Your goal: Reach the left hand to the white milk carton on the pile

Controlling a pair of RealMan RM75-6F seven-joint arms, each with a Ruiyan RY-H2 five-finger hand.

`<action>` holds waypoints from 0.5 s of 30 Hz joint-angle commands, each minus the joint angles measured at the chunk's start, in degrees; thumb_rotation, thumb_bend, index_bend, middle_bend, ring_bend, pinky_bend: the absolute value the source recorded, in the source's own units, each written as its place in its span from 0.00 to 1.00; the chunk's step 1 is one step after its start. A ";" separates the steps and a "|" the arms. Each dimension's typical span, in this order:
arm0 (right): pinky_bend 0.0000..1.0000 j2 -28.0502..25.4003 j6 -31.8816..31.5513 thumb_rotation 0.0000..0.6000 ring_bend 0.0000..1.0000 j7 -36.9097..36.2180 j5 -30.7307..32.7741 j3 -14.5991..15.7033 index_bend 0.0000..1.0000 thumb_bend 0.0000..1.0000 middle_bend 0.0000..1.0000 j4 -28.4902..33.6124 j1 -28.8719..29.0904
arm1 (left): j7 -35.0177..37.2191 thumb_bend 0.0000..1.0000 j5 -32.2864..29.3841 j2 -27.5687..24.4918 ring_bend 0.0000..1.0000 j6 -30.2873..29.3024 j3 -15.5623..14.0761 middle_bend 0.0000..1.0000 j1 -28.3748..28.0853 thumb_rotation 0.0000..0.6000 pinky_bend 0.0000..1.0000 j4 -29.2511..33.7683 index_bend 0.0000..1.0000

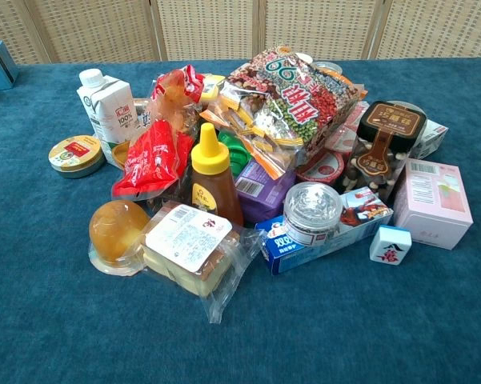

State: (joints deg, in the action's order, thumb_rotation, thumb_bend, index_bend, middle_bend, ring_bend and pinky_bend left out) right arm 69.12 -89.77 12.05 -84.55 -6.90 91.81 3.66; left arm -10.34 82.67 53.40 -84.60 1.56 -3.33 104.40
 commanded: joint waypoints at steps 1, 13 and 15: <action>0.00 0.05 0.02 0.82 0.00 0.01 -0.04 0.03 0.00 0.00 0.00 -0.03 0.02 | 0.01 0.02 0.01 0.03 0.00 0.05 -0.02 0.00 -0.01 1.00 0.00 -0.05 0.19; 0.00 0.10 0.10 0.82 0.00 0.40 0.03 0.11 0.00 0.00 0.00 -0.03 0.02 | 8.53 0.02 0.87 5.08 0.00 4.42 2.36 0.00 -4.48 1.00 0.00 -8.36 0.07; 0.00 0.28 0.14 0.82 0.00 0.61 0.06 0.11 0.00 0.00 0.00 -0.20 0.06 | 10.72 0.02 0.60 6.71 0.00 6.67 3.13 0.00 -6.34 1.00 0.00 -10.76 0.01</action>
State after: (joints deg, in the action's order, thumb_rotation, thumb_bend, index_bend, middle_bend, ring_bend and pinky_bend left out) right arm 69.39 -89.64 12.65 -84.50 -6.79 91.62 3.71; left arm -2.40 83.24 58.00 -80.39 3.57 -7.48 96.42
